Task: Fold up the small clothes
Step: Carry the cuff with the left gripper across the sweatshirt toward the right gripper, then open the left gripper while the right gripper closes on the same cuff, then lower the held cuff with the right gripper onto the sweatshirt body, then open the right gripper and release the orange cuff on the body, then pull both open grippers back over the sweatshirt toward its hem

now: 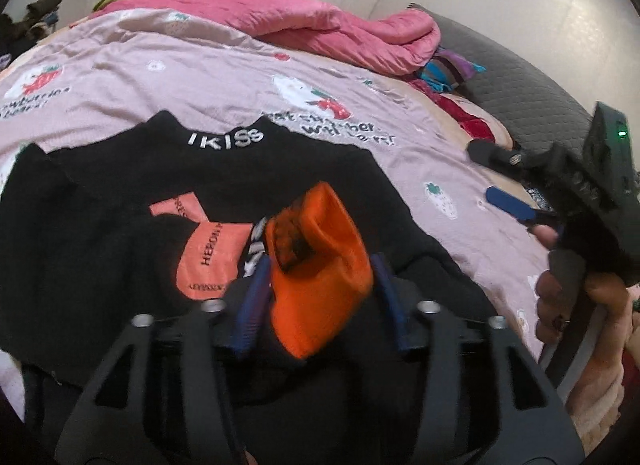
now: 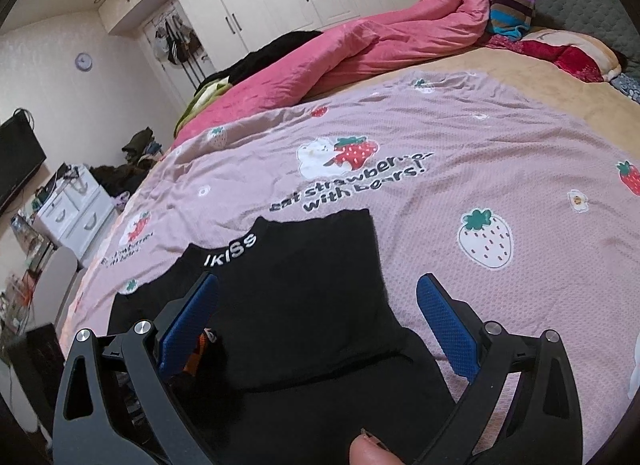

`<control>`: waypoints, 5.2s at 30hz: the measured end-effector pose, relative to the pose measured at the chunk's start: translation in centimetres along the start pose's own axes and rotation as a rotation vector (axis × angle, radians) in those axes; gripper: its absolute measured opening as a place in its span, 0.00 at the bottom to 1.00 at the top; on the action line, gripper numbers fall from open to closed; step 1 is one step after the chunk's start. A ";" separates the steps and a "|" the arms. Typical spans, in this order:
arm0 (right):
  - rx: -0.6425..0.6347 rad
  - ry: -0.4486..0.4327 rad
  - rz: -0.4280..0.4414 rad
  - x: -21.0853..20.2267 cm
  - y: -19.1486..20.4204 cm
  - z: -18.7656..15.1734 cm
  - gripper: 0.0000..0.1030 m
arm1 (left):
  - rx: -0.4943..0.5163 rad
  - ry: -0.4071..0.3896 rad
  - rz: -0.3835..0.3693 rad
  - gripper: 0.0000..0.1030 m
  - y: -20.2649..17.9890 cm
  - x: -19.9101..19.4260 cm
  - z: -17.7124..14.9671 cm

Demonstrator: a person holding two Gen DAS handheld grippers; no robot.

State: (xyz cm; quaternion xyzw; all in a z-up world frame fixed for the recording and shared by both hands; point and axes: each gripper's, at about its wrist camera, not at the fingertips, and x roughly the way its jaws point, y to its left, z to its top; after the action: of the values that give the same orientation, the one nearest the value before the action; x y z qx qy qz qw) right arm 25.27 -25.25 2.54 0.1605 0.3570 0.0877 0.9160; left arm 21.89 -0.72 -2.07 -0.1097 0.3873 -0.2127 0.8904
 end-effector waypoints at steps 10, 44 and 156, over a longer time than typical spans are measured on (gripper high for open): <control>-0.136 0.221 0.111 4.6 3.3 -3.2 0.65 | -0.096 -0.108 0.193 0.66 5.6 -4.0 2.3; -0.424 -0.037 0.126 2.2 10.3 0.4 0.12 | -0.298 -0.287 0.461 0.73 14.0 -10.8 3.6; -0.275 0.118 0.016 4.8 5.2 -3.1 0.81 | -0.111 -0.002 0.374 0.64 9.1 -2.2 2.3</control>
State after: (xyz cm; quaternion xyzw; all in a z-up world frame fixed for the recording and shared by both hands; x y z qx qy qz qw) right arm 26.39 -18.32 -0.75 0.0312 0.3936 0.1525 0.9060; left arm 24.88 8.43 -2.37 -0.0849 0.4111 -0.0217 0.9074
